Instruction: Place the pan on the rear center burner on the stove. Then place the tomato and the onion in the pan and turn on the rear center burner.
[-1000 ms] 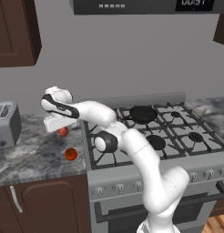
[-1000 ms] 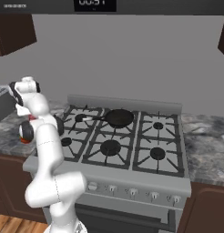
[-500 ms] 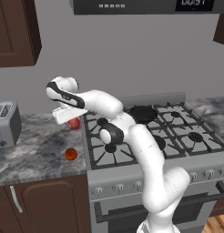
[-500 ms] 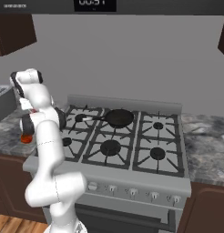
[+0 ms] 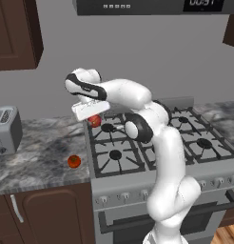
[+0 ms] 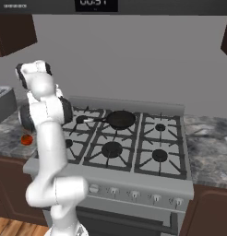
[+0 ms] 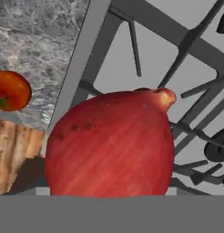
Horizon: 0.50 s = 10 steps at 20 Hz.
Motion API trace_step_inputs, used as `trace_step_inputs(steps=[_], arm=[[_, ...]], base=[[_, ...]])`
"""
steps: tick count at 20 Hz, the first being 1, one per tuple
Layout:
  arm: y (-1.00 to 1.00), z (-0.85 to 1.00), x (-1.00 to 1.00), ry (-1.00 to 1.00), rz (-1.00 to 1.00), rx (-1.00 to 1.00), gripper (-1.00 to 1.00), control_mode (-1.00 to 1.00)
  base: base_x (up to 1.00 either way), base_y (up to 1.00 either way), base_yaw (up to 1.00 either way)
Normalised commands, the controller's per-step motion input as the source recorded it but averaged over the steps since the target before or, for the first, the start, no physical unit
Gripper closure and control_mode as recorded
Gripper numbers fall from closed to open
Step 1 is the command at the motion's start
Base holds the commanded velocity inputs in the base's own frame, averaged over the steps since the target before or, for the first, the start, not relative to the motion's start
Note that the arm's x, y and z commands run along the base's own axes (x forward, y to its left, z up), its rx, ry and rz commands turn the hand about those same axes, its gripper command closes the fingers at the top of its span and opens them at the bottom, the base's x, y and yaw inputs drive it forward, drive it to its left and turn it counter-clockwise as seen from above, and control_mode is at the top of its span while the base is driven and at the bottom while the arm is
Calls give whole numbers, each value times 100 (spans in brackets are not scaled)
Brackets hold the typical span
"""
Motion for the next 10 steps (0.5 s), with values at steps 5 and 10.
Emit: trace_step_inputs(steps=[5,10], arm=[[-98,61,-40,-37,-1,23,100,-100],[-87,37,-14,-51,0,14,100,-100]], base=[[0,0,0],[0,0,0]])
